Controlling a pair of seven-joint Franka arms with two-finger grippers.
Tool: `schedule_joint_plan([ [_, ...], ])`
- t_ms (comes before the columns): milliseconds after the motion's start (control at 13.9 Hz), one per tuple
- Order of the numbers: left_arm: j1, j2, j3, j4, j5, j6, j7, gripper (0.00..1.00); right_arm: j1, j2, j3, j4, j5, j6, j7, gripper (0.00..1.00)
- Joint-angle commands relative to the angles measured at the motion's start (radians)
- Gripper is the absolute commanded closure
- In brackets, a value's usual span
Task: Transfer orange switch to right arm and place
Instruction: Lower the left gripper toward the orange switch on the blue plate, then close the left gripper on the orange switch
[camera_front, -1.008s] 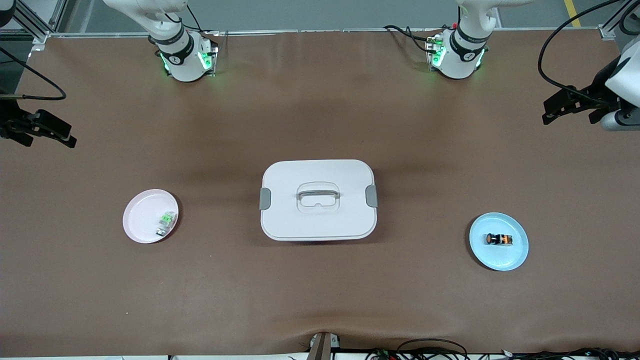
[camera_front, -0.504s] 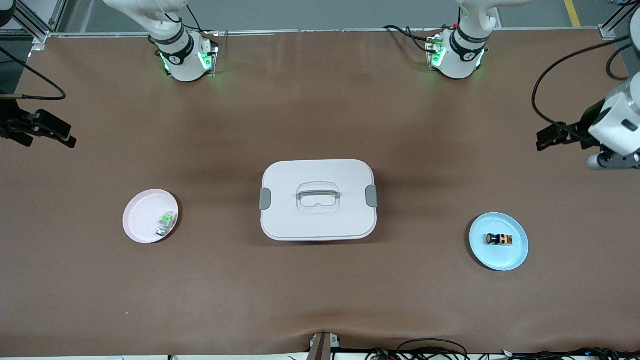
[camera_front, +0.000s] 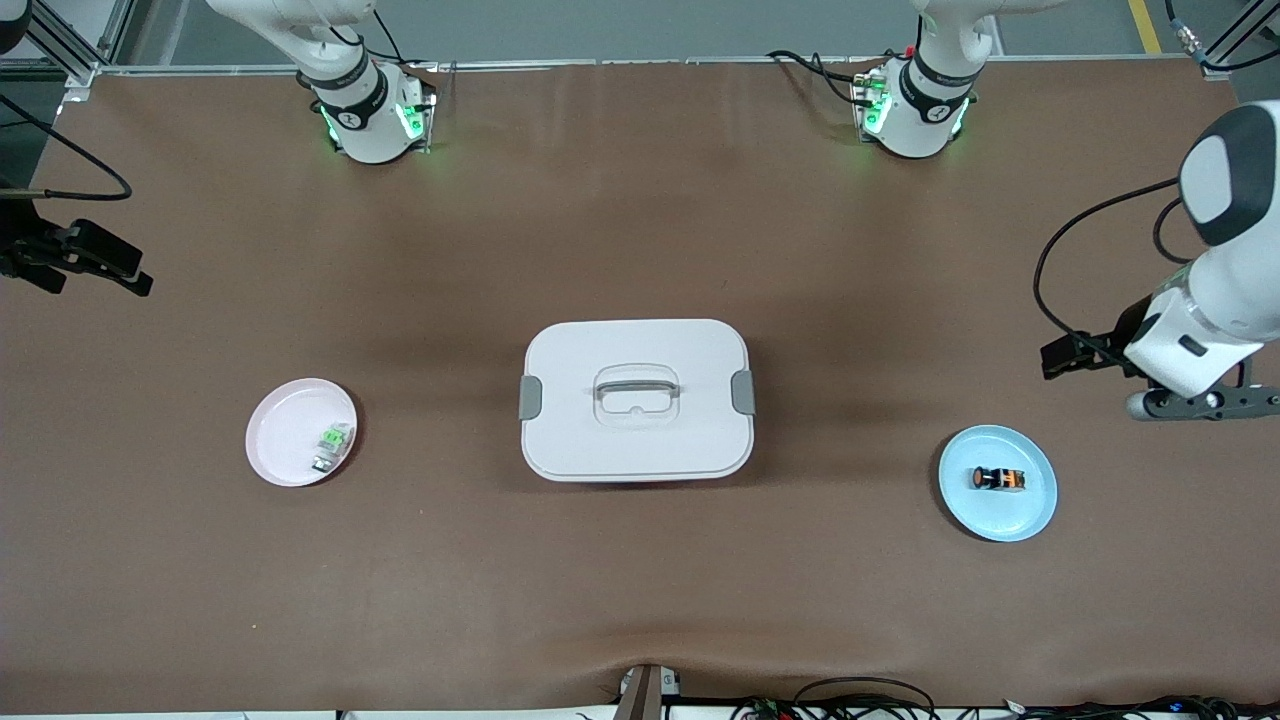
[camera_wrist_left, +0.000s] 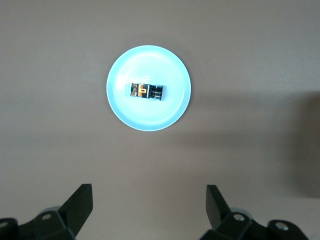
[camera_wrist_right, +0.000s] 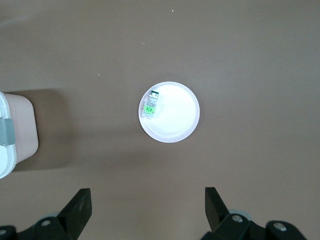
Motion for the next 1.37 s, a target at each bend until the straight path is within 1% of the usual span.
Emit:
schedule_joint_plan([
  [0,0.005,0.037,-0.001,-0.014,0.013,0.055,0.014,0.00,-0.013,-0.023,0.007,-0.020,0.001,0.008,-0.010,0.00],
  [504,0.009,0.243,0.001,-0.013,0.013,0.303,0.016,0.00,-0.013,-0.023,0.007,-0.020,0.001,0.008,-0.010,0.00],
  [720,0.008,0.292,0.001,-0.010,0.015,0.353,0.023,0.00,-0.012,-0.023,0.007,-0.020,0.001,0.007,-0.010,0.00],
  [936,0.028,0.346,0.001,0.006,0.012,0.402,0.123,0.00,-0.010,-0.023,0.007,-0.020,0.001,0.007,-0.010,0.00],
  [1296,0.051,0.426,0.001,0.004,0.013,0.517,0.142,0.00,-0.012,-0.021,0.007,-0.019,0.001,0.007,-0.010,0.00],
])
